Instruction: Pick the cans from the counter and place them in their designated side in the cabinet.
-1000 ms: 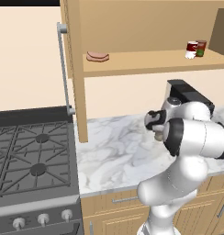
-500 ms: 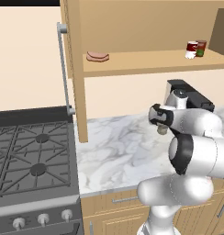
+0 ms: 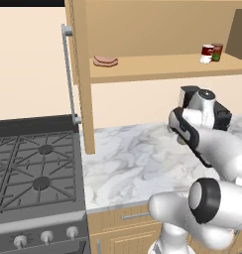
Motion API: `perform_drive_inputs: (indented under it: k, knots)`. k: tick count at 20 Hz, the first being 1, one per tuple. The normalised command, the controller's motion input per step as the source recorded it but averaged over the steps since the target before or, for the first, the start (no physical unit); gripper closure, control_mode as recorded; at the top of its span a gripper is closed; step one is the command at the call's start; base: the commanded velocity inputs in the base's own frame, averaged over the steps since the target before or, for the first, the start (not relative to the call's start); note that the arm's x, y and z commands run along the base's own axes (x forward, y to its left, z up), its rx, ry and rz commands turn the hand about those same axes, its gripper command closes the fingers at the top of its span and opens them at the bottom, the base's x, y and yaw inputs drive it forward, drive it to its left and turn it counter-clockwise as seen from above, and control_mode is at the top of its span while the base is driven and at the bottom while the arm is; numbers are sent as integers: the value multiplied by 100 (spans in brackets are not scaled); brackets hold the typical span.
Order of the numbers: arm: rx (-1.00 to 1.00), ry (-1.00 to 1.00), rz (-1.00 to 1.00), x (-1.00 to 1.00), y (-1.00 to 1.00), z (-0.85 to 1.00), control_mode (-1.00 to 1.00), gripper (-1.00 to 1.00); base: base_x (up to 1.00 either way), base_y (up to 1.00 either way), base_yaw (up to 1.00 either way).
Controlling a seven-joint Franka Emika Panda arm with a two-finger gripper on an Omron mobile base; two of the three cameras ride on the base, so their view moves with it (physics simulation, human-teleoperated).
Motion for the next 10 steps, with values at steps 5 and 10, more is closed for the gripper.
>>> perform_drive_inputs:
  k: [5, 10]
  knots:
    - [0, 1, 2, -49, 0, 48, -100, 100, 0, 0, 0]
    - [0, 0, 2, -40, 0, 50, -100, 100, 0, 0, 0]
